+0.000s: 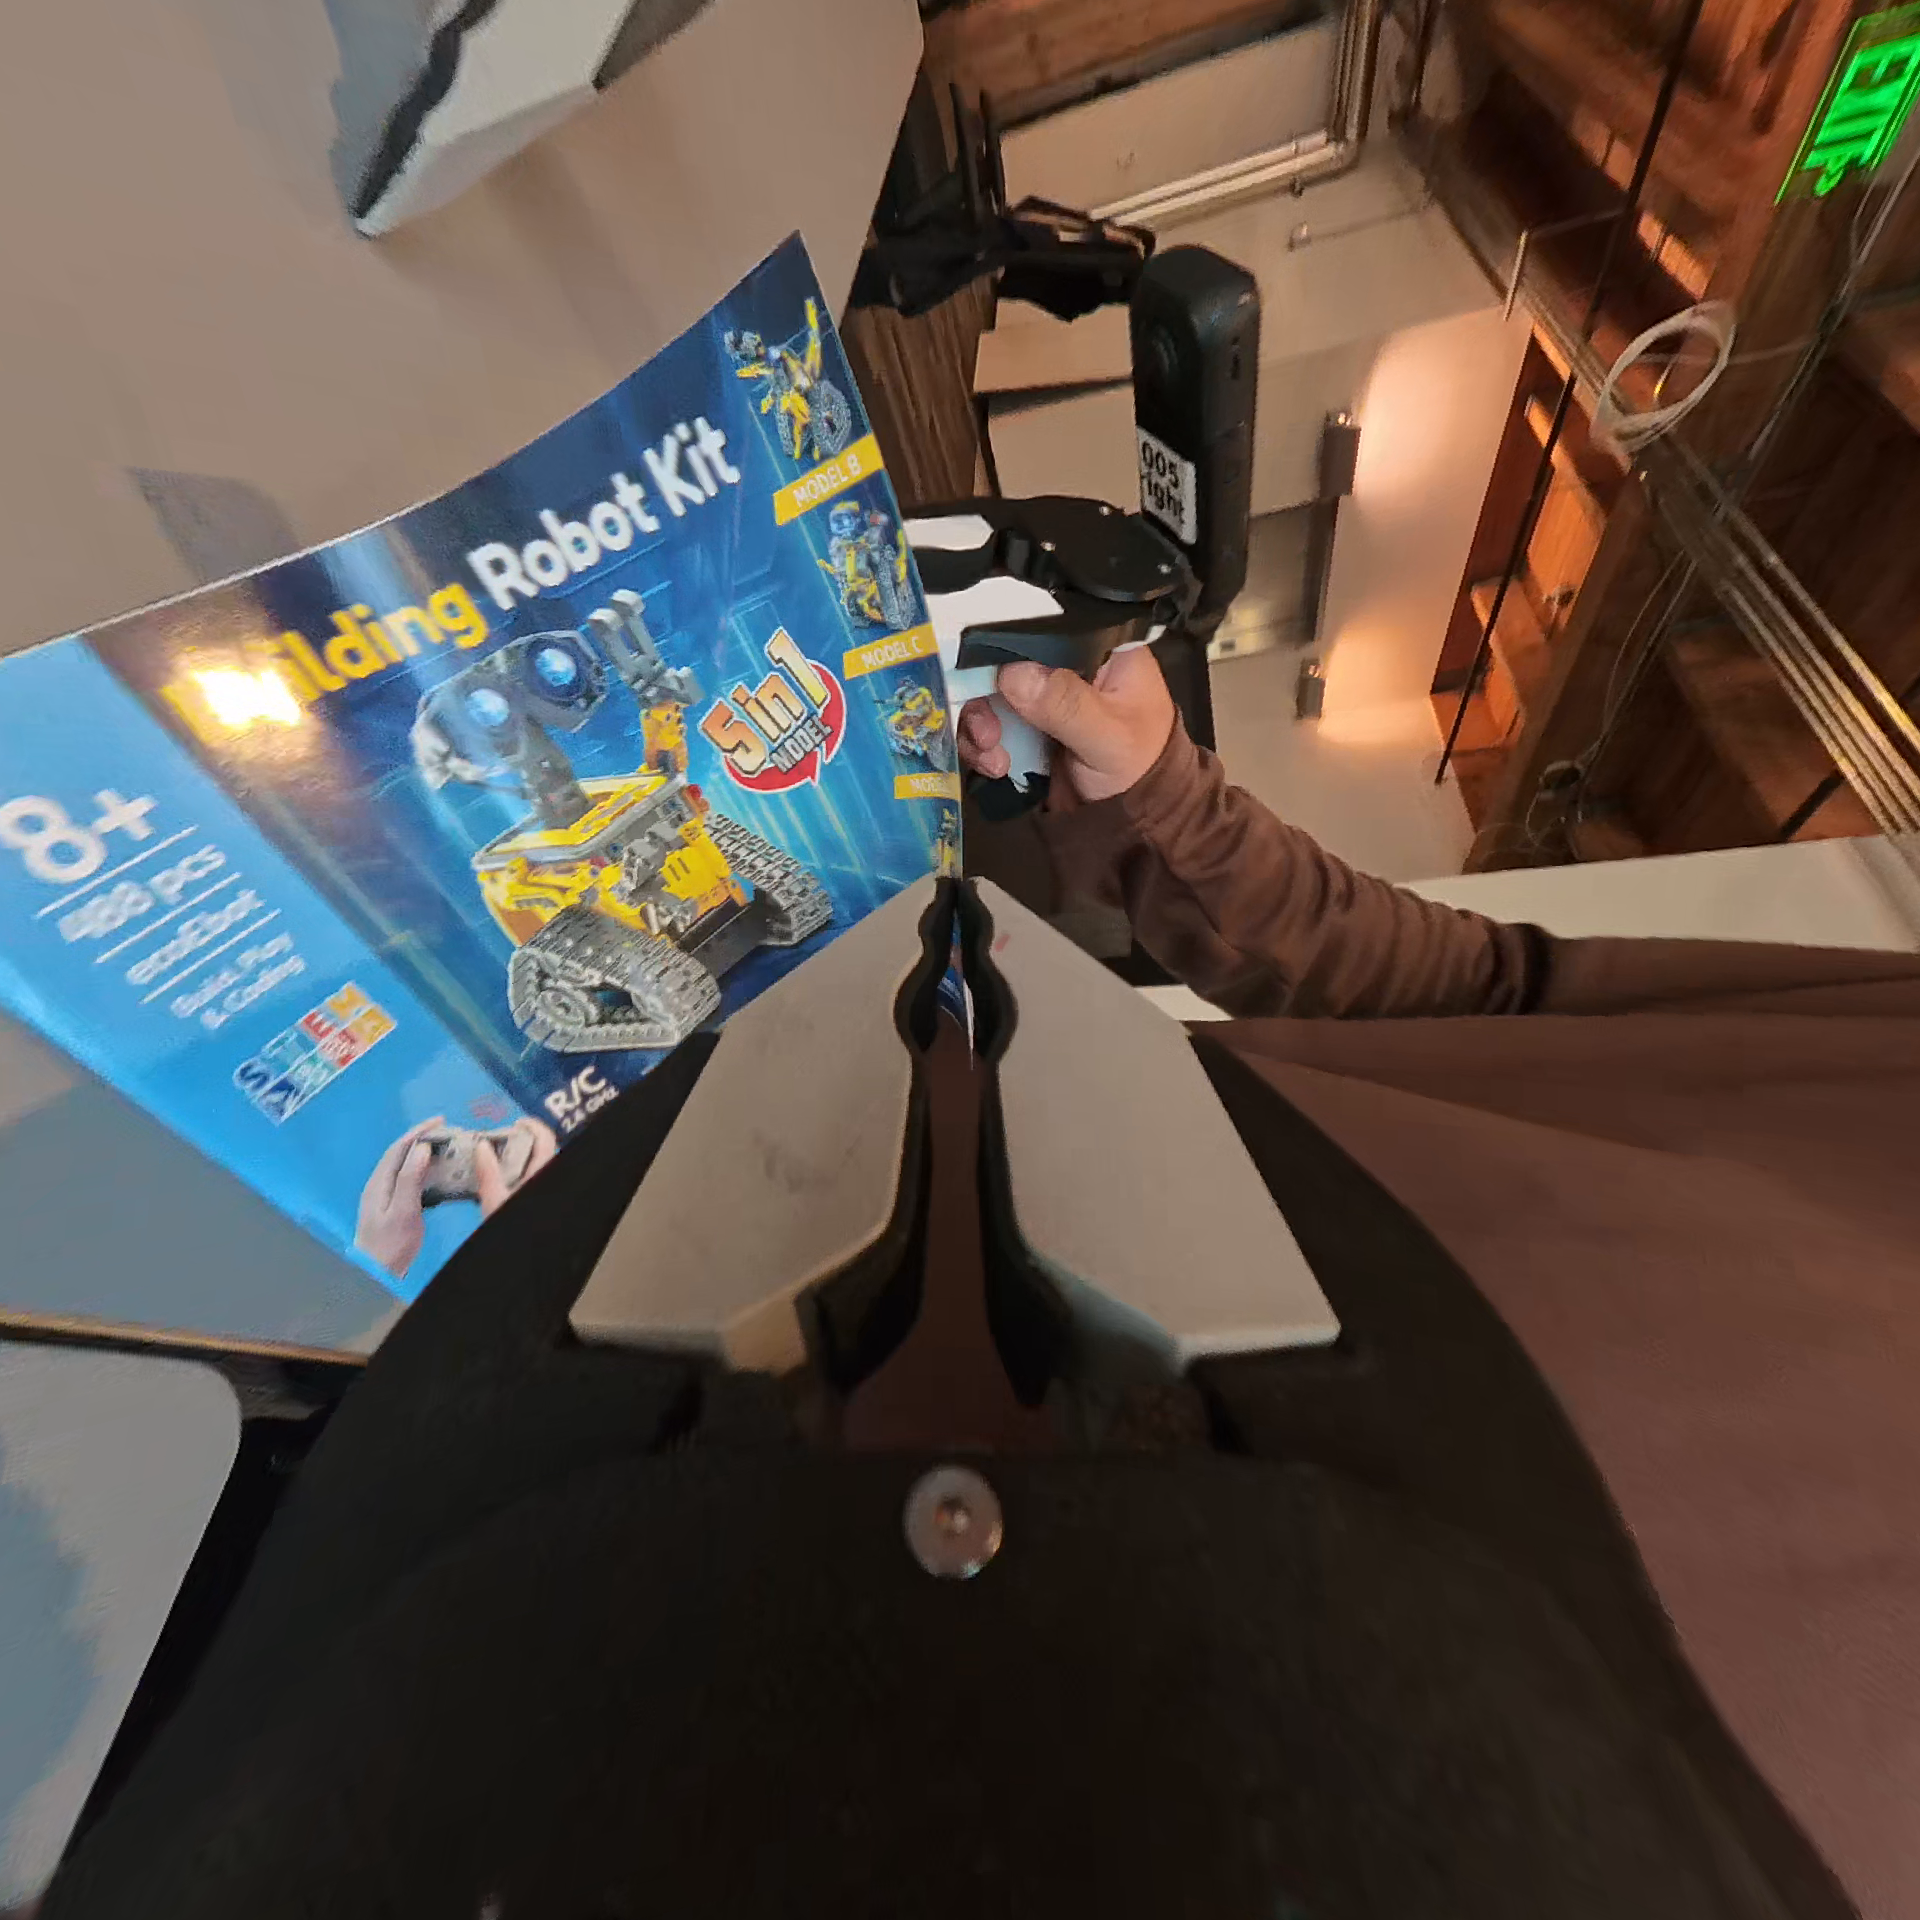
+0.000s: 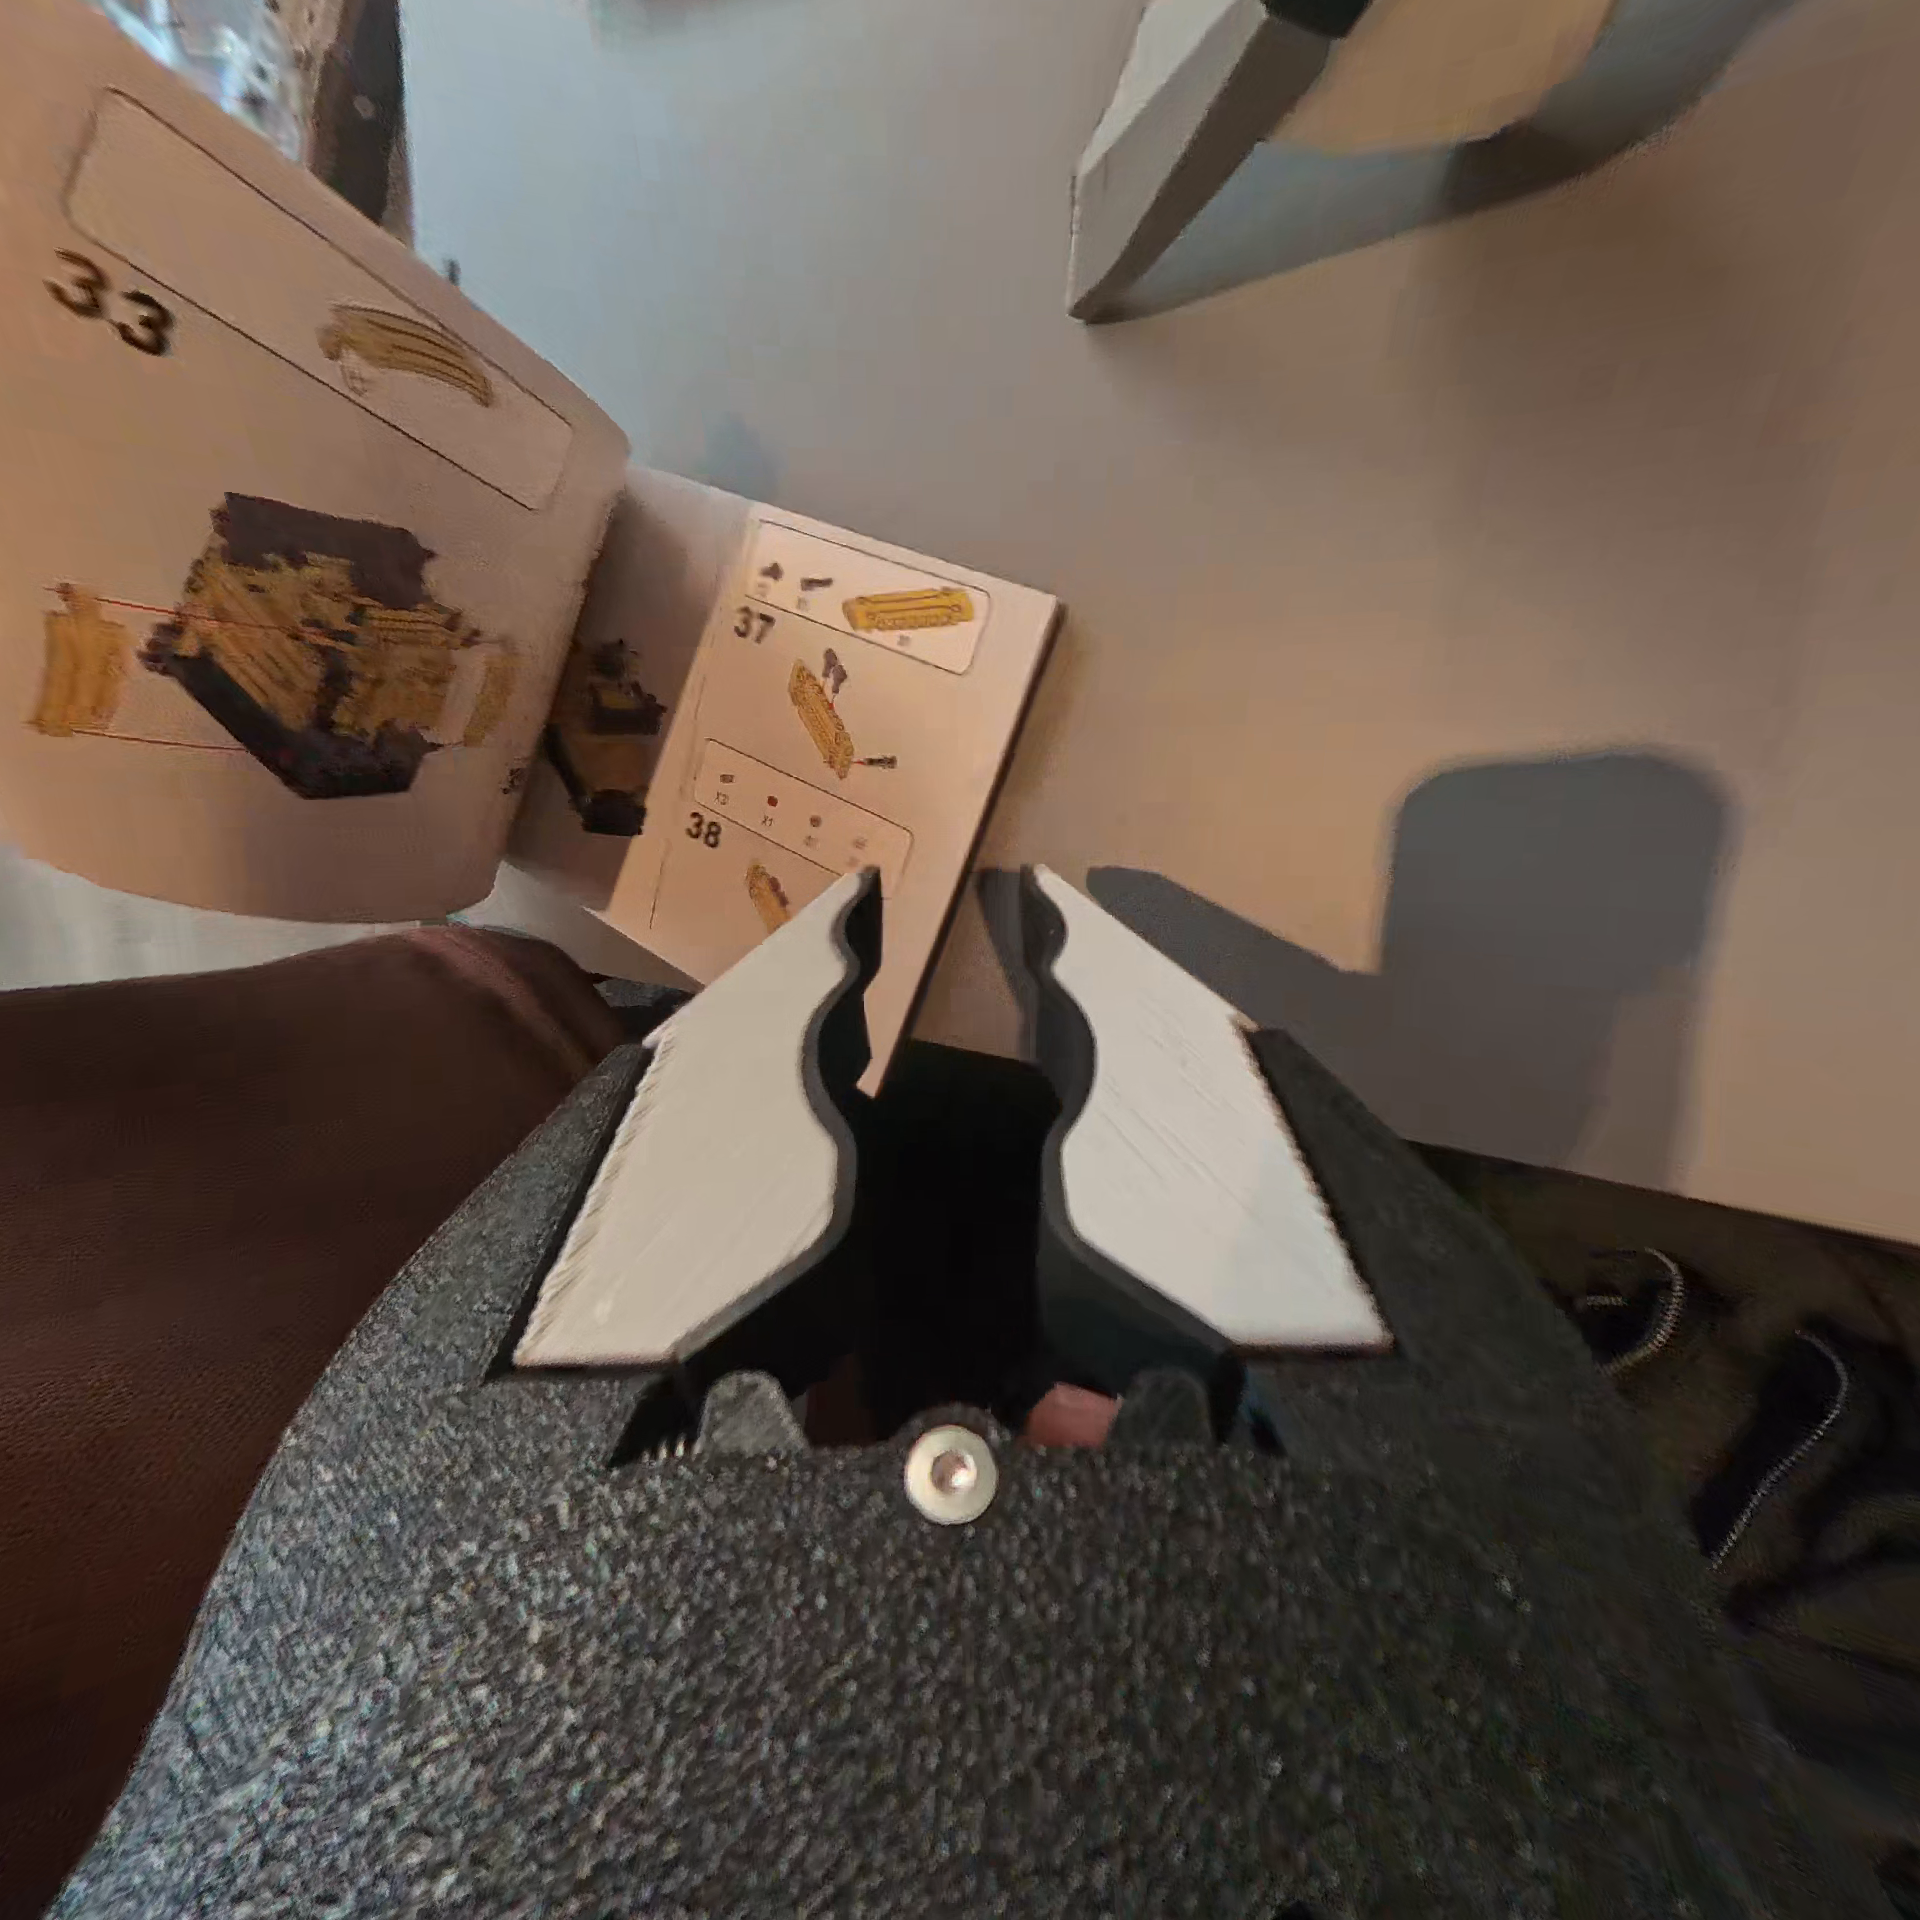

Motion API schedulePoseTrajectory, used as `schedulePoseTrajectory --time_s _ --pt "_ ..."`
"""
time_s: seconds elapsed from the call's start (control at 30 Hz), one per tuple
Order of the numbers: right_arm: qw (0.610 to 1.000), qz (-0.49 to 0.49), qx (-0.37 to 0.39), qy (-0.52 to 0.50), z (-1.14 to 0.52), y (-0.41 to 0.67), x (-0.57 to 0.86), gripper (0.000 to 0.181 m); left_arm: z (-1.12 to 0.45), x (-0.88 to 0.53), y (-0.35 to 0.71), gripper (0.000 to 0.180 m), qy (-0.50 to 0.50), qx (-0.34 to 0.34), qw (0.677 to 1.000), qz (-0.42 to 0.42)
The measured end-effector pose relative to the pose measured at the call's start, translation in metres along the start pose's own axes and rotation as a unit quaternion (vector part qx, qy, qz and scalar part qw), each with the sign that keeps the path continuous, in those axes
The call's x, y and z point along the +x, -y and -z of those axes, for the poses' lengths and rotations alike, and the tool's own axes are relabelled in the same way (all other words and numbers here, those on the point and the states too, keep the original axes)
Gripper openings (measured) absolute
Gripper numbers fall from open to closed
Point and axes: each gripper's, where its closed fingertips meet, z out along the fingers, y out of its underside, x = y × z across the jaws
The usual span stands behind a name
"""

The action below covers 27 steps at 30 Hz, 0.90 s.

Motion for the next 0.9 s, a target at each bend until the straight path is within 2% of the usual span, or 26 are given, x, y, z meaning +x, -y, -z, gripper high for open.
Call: schedulePoseTrajectory --time_s 0.07,0.23,0.4,0.53,0.57,0.63,0.77,0.9 --pt "1.000 -0.003 0.000 -0.015 0.000 0.002 0.005 0.027 0.008 -0.004 0.000 0.000 -0.004 0.015 1.000 0.017" --pt "0.991 -0.014 0.040 0.125 0.005 0.038 -0.075 0.031 -0.002 -0.002 -0.006 0.000 -0.008 0.011 1.000 0.015" --pt "0.984 -0.020 0.045 0.169 0.000 0.060 -0.116 0.040 -0.019 0.000 -0.015 0.000 -0.001 -0.017 1.000 -0.001" --pt "0.987 -0.027 0.035 0.152 -0.008 0.054 -0.106 0.048 -0.021 -0.005 -0.017 0.000 0.018 -0.029 0.999 -0.014" --pt "0.989 -0.025 0.031 0.140 -0.010 0.052 -0.101 0.048 -0.020 -0.007 -0.017 0.000 0.025 -0.032 0.999 -0.019" --pt "0.996 0.004 0.012 0.084 -0.015 0.043 -0.084 0.035 -0.019 -0.006 -0.016 0.000 0.028 -0.034 0.999 -0.025" --pt "0.998 0.047 -0.027 -0.007 -0.019 0.027 -0.055 0.034 -0.020 -0.010 -0.014 0.000 0.043 -0.040 0.998 -0.032" --pt "0.991 0.106 -0.020 -0.080 0.001 0.037 -0.052 0.035 -0.022 -0.014 -0.015 0.000 0.062 -0.053 0.996 -0.043"
